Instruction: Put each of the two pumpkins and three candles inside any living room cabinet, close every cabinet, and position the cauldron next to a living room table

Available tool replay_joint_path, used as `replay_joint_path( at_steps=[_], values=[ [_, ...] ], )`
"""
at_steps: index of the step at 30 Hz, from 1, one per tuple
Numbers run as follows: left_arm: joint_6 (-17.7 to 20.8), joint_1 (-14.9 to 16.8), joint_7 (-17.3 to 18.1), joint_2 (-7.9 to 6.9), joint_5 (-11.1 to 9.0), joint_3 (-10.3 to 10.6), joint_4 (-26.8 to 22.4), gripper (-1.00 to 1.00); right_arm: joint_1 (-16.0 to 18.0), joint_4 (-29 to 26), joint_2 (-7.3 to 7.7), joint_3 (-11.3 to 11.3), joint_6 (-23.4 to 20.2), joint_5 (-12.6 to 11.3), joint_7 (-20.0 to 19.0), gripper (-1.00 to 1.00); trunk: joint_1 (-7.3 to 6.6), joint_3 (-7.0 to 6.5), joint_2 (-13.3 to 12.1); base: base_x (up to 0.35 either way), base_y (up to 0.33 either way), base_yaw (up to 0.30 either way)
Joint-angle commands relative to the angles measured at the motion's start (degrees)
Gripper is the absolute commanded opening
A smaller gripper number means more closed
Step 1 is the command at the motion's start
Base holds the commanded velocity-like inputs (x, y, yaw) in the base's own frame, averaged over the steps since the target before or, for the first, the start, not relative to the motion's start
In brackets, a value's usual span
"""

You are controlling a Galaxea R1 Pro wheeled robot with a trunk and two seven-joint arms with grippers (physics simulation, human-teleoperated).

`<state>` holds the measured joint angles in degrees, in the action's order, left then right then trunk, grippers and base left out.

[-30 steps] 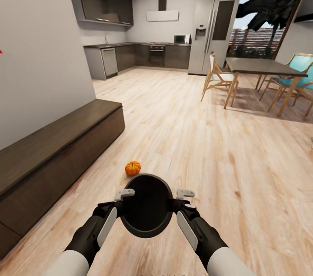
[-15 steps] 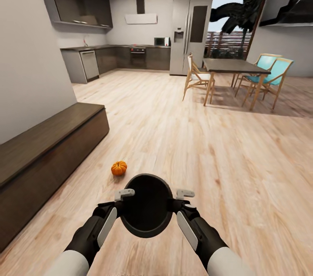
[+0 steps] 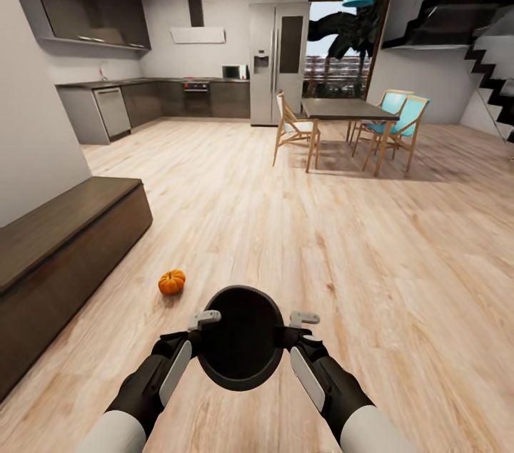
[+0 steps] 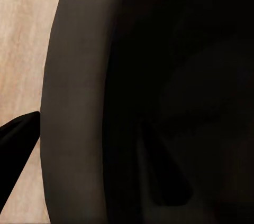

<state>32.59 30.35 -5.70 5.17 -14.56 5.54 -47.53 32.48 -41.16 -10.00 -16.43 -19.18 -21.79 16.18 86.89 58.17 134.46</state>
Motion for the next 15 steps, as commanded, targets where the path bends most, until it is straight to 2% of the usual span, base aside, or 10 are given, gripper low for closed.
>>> replay_joint_path(
  at_steps=[1, 7, 15],
  values=[
    [0.28, 0.05, -0.54, -0.06, -0.37, -0.09, -0.84, -1.0, 0.04, -0.09, 0.0, -0.01, -0.24, -0.01, 0.52, -1.0, -0.02, 0.0, 0.03, -0.002, 0.0, -0.254],
    [0.28, 0.01, -0.54, 0.01, -0.38, -0.09, -0.85, -1.0, 0.04, -0.07, 0.0, 0.02, -0.24, -0.01, 0.52, -1.0, -0.02, -0.3, 0.03, -0.008, 0.0, -0.254],
    [0.36, 0.0, -0.54, 0.01, -0.38, -0.09, -0.84, -1.0, 0.04, -0.08, 0.0, 0.05, -0.24, -0.01, 0.52, -1.0, -0.02, -0.7, 0.03, -0.094, 0.0, -0.255]
  ],
)
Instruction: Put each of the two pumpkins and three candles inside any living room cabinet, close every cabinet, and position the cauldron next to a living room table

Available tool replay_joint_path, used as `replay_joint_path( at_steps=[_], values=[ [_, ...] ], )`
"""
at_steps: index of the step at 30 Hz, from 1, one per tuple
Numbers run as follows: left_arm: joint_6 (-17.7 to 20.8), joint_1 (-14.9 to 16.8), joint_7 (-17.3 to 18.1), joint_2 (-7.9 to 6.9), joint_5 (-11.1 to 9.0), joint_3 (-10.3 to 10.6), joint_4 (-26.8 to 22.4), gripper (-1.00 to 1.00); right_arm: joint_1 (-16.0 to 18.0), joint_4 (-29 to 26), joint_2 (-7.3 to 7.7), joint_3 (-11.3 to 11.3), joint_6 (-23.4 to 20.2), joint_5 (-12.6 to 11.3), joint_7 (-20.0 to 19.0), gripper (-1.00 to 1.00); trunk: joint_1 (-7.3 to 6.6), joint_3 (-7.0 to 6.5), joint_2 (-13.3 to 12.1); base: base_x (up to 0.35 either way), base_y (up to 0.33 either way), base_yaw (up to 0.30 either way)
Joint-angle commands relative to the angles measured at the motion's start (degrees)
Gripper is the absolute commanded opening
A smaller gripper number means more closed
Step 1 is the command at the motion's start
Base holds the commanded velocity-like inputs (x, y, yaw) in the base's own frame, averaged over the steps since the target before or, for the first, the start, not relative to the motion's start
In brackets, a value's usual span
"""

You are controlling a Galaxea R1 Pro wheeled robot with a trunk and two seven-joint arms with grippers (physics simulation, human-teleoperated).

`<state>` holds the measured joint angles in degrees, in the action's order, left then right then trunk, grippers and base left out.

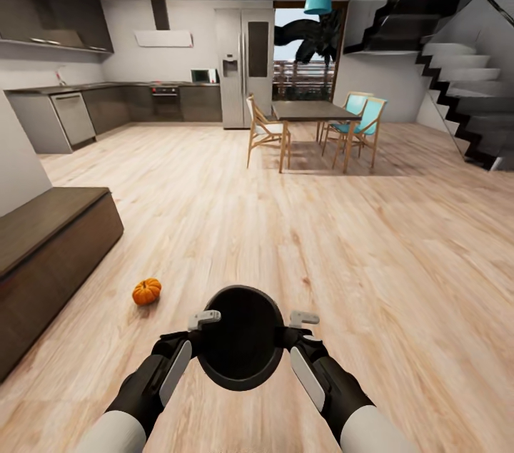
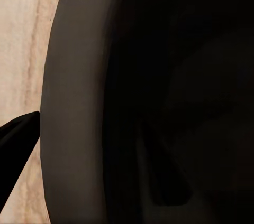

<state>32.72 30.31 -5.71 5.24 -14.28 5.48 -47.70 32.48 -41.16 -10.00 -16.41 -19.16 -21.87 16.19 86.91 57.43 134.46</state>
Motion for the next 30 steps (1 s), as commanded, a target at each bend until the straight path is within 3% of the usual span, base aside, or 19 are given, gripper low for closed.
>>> replay_joint_path(
  at_steps=[1, 13, 30],
  values=[
    [0.24, 0.03, -0.53, -0.05, -0.66, -0.03, -0.67, -1.0, 0.04, -0.07, 0.0, 0.01, -0.27, 0.07, 0.51, -1.0, -0.03, 0.0, 0.03, -0.116, 0.0, -0.255],
    [0.29, 0.06, -0.53, -0.05, -0.66, -0.03, -0.71, -1.0, 0.04, -0.08, 0.0, -0.01, -0.27, 0.07, 0.51, -1.0, -0.03, -0.6, 0.03, -0.113, 0.0, -0.255],
    [0.41, 0.04, -0.53, -0.14, -0.66, -0.03, -0.69, -1.0, 0.04, -0.1, 0.0, 0.0, -0.27, 0.07, 0.51, -1.0, -0.03, -1.44, 0.03, -0.005, 0.0, -0.255]
  ],
)
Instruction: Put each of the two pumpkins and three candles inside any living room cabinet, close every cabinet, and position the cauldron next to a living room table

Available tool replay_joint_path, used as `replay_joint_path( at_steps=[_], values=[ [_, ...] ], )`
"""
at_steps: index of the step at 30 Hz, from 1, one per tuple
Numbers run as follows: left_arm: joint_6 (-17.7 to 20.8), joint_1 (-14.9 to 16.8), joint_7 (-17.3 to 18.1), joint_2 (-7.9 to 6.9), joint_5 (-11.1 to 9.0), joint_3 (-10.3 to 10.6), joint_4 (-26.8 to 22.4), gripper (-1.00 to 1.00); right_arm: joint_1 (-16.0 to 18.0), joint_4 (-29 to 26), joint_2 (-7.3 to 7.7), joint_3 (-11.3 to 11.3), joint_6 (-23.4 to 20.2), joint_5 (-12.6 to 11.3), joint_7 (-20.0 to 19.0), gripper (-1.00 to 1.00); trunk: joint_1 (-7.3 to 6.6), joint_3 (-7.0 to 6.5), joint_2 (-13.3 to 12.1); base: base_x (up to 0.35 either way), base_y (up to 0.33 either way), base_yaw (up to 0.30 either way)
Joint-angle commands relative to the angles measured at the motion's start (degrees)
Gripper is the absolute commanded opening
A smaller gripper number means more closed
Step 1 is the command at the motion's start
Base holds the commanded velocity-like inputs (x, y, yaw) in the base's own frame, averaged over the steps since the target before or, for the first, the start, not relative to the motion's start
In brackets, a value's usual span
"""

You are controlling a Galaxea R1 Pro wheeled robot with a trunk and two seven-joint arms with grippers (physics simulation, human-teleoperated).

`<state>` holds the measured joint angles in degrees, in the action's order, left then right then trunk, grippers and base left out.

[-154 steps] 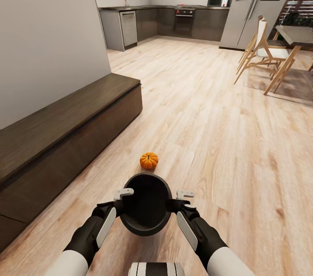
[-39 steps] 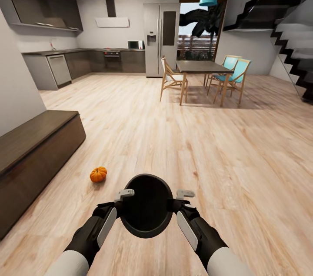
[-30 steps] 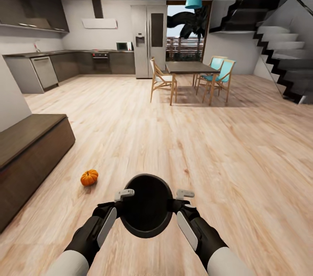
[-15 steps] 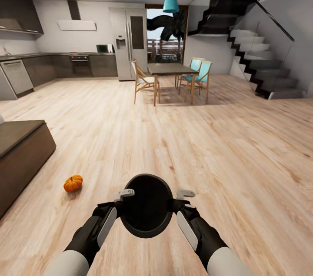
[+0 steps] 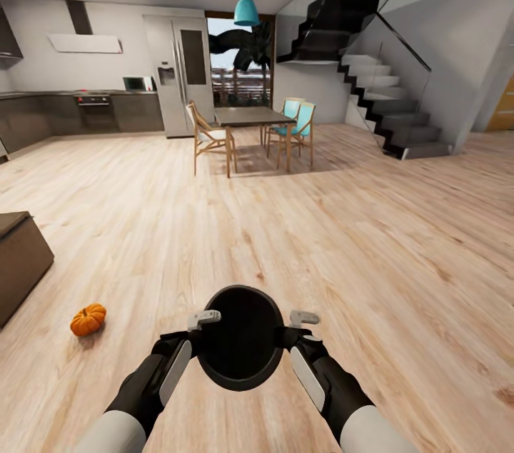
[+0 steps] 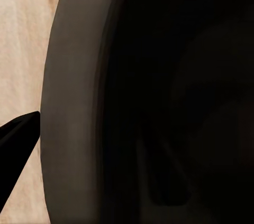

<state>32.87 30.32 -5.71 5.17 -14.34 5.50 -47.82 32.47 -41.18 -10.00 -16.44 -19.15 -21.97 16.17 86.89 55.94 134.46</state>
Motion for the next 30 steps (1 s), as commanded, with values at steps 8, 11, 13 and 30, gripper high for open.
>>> replay_joint_path(
  at_steps=[8, 11, 13, 30],
  values=[
    [0.26, 0.02, -0.53, -0.07, -0.6, -0.06, -0.58, -1.0, 0.04, -0.12, 0.0, 0.03, -0.28, 0.17, 0.53, -1.0, -0.02, -0.35, 0.03, -0.017, 0.0, -0.255],
    [0.26, 0.03, -0.53, -0.07, -0.6, -0.06, -0.58, -1.0, 0.04, -0.11, 0.0, 0.02, -0.28, 0.17, 0.53, -1.0, -0.02, -0.5, 0.03, -0.092, 0.0, -0.255],
    [0.26, 0.02, -0.53, -0.07, -0.6, -0.06, -0.57, -1.0, 0.04, -0.1, 0.0, 0.07, -0.28, 0.17, 0.53, -1.0, -0.02, -0.6, 0.03, -0.126, 0.0, -0.255],
    [0.26, 0.02, -0.53, -0.07, -0.6, -0.05, -0.59, -1.0, 0.04, -0.12, 0.0, 0.04, -0.28, 0.17, 0.53, -1.0, -0.02, -1.44, 0.03, -0.172, 0.0, -0.255]
  ],
)
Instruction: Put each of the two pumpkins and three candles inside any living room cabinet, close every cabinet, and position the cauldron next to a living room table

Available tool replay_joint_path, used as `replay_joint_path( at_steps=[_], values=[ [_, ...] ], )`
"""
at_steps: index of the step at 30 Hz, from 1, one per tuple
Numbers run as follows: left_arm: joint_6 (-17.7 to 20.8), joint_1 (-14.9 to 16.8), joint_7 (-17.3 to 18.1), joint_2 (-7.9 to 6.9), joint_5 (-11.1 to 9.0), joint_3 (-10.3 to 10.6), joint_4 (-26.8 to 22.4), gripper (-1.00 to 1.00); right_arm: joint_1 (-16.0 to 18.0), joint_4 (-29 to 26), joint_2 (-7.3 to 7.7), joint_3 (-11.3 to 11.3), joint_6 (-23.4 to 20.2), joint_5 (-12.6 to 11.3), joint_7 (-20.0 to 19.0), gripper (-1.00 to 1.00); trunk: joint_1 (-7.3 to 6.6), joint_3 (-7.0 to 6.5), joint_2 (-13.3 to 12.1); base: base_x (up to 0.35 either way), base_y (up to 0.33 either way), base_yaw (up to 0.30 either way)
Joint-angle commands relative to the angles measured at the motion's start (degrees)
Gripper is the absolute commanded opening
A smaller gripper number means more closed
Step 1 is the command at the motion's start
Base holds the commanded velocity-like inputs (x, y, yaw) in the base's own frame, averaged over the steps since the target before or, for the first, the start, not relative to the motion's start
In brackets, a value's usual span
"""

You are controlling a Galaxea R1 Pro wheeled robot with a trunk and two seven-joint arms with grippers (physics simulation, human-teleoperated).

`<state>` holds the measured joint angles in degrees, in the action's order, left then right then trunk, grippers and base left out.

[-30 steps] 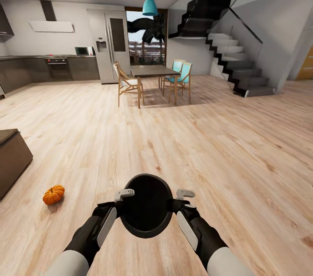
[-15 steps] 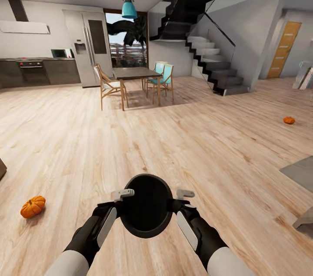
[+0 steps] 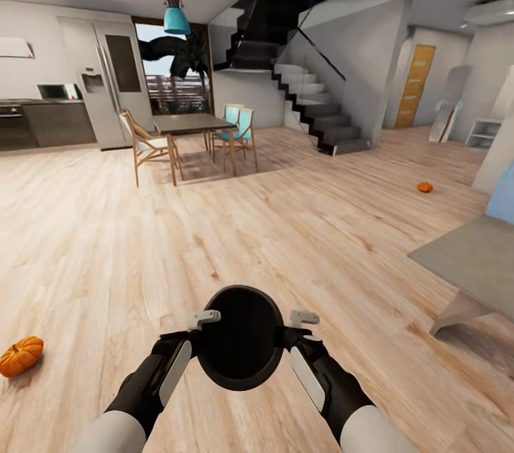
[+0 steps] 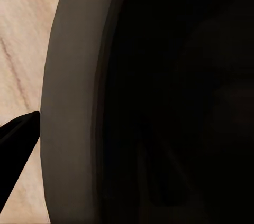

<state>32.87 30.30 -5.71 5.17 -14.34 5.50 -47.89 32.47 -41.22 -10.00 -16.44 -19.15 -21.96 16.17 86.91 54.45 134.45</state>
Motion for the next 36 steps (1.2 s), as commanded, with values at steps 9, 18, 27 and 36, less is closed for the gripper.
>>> replay_joint_path(
  at_steps=[9, 18, 27, 36],
  values=[
    [0.26, 0.04, -0.53, -0.11, -0.61, -0.13, -0.5, -1.0, 0.05, -0.07, 0.0, 0.05, -0.27, 0.16, 0.53, -1.0, -0.03, -0.4, 0.03, -0.114, 0.0, -0.255],
    [0.26, 0.03, -0.53, -0.15, -0.61, -0.13, -0.53, -1.0, 0.05, -0.08, 0.0, 0.03, -0.27, 0.16, 0.53, -1.0, -0.03, -0.84, 0.03, -0.099, 0.0, -0.255],
    [0.26, 0.07, -0.53, -0.1, -0.61, -0.14, -0.53, -1.0, 0.05, -0.08, 0.0, 0.02, -0.27, 0.16, 0.53, -1.0, -0.03, -1.29, 0.03, -0.1, 0.0, -0.255],
    [0.19, 0.07, -0.53, -0.23, -0.61, -0.14, -0.63, -1.0, 0.05, -0.06, 0.0, 0.03, -0.27, 0.16, 0.53, -1.0, -0.03, -1.74, 0.03, -0.028, 0.0, -0.255]
  ],
)
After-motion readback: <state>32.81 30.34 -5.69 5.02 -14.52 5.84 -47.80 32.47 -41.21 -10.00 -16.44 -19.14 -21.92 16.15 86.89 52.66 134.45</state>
